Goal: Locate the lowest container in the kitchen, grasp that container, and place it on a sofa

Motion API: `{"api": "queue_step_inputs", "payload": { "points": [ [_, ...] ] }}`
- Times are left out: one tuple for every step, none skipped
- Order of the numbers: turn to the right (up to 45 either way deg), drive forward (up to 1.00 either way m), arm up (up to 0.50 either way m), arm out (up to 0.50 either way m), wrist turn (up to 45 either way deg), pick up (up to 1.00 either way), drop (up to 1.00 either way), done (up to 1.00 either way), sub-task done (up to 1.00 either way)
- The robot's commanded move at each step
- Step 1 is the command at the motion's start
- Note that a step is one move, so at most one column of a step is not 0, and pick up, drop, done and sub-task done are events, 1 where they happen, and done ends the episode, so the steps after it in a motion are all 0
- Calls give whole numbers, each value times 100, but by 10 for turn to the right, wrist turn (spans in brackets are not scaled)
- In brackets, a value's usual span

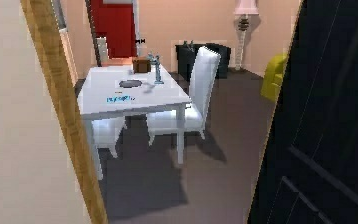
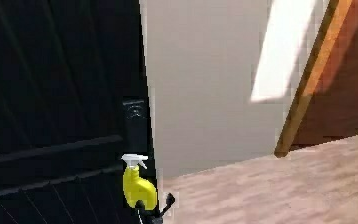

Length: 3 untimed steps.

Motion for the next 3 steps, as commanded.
{"api": "queue_step_inputs", "payload": {
  "points": [
    [0, 90, 0, 0, 0, 0, 0, 0, 0],
    [120, 0, 0, 0, 0, 0, 0, 0, 0],
    [0, 15, 0, 0, 0, 0, 0, 0, 0]
  ]
}}
